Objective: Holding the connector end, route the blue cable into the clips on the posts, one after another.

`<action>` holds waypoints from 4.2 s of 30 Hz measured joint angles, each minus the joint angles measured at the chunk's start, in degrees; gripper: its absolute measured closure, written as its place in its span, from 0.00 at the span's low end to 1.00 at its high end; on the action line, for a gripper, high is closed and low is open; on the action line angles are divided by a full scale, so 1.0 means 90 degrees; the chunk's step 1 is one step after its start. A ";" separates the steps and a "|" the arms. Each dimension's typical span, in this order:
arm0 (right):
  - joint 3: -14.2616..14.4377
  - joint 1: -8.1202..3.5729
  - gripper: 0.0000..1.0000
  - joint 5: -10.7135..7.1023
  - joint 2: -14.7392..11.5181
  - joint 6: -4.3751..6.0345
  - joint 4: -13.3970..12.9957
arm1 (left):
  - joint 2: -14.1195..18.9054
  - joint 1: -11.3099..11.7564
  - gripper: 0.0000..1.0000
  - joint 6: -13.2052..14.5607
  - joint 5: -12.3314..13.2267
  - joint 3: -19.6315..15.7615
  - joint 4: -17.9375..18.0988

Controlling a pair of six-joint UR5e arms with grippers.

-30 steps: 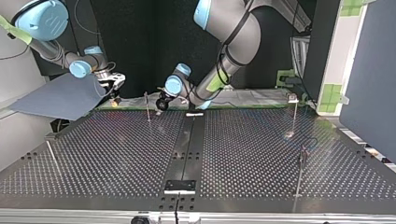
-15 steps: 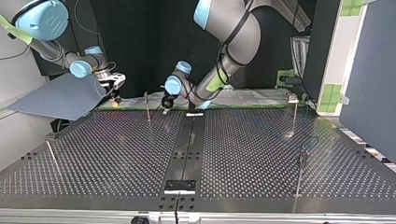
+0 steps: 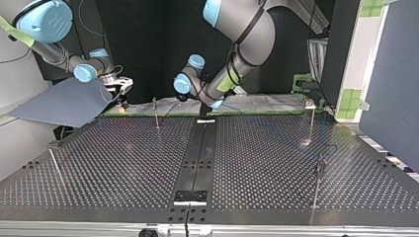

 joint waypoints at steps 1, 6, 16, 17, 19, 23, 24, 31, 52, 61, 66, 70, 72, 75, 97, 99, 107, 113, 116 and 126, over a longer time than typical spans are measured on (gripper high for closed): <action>0.0000 0.0000 1.00 0.0000 0.0002 0.0000 0.0000 | 0.0022 -0.0020 0.00 0.0062 -0.0023 -0.0047 -0.0038; 0.0001 0.0000 1.00 0.0000 0.0006 -0.0006 0.0000 | 0.0139 -0.0095 0.00 0.0172 -0.0128 -0.0232 -0.0016; 0.0002 0.0000 1.00 0.0000 0.0012 -0.0010 -0.0001 | 0.0582 -0.0264 0.00 0.0226 -0.0340 -0.0573 0.0375; 0.0002 0.0000 1.00 0.0000 0.0015 -0.0010 0.0000 | 0.0615 -0.0283 0.00 0.0238 -0.0389 -0.0581 0.0396; 0.0002 0.0000 1.00 0.0000 0.0016 -0.0010 -0.0001 | 0.0668 -0.0330 0.00 0.0289 -0.0511 -0.0590 0.0422; 0.0003 0.0000 1.00 0.0000 0.0019 -0.0010 -0.0008 | 0.0702 -0.0447 0.00 0.0417 -0.0592 -0.0601 0.0426; 0.0003 0.0000 1.00 0.0000 0.0020 -0.0010 -0.0011 | 0.0706 -0.0486 0.00 0.0446 -0.0601 -0.0610 0.0425; 0.0003 0.0000 1.00 0.0000 0.0030 -0.0010 -0.0020 | 0.0743 -0.0874 0.00 0.0589 -0.0862 -0.0656 0.0534; 0.0002 0.0000 1.00 -0.0009 0.0082 -0.0005 -0.0031 | 0.0733 -0.1028 0.00 0.0416 -0.0975 -0.0659 0.1152; 0.0001 0.0000 1.00 -0.0009 0.0095 0.0010 -0.0036 | 0.0731 -0.1008 0.00 0.0379 -0.0896 -0.0658 0.1169; 0.0001 0.0000 1.00 -0.0009 0.0103 0.0023 -0.0038 | 0.0730 -0.0999 0.00 0.0336 -0.0881 -0.0659 0.1157; 0.0001 -0.0007 1.00 -0.0010 0.0106 0.0034 -0.0039 | 0.0728 -0.0989 0.00 0.0324 -0.0878 -0.0659 0.1126; -0.0001 -0.0008 1.00 -0.0009 0.0112 0.0032 -0.0035 | 0.0724 -0.0988 0.00 0.0311 -0.0877 -0.0659 0.1119; 0.0000 -0.0008 1.00 -0.0009 0.0114 0.0024 -0.0018 | 0.0721 -0.0985 0.00 0.0279 -0.0877 -0.0659 0.1115; 0.0001 0.0002 1.00 -0.0009 0.0122 0.0010 -0.0001 | 0.0724 -0.0981 0.00 0.0187 -0.0872 -0.0659 0.1009; 0.0001 0.0002 1.00 -0.0009 0.0124 0.0011 -0.0004 | 0.0725 -0.0987 0.00 0.0196 -0.0873 -0.0659 0.0920; 0.0000 -0.0021 1.00 -0.0009 0.0126 0.0013 -0.0002 | 0.0911 -0.1084 0.00 0.0416 -0.0885 -0.0911 0.0822; 0.0001 -0.0015 1.00 -0.0010 0.0129 0.0010 -0.0006 | 0.1286 -0.1059 0.00 0.0428 -0.0944 -0.1300 0.1181; 0.0001 -0.0007 1.00 -0.0009 0.0132 0.0017 -0.0015 | 0.1482 -0.1076 0.00 0.0425 -0.1075 -0.1496 0.1376; 0.0000 -0.0013 1.00 -0.0009 0.0133 0.0018 -0.0019 | 0.2105 -0.1063 0.00 0.0072 -0.1109 -0.2119 0.1999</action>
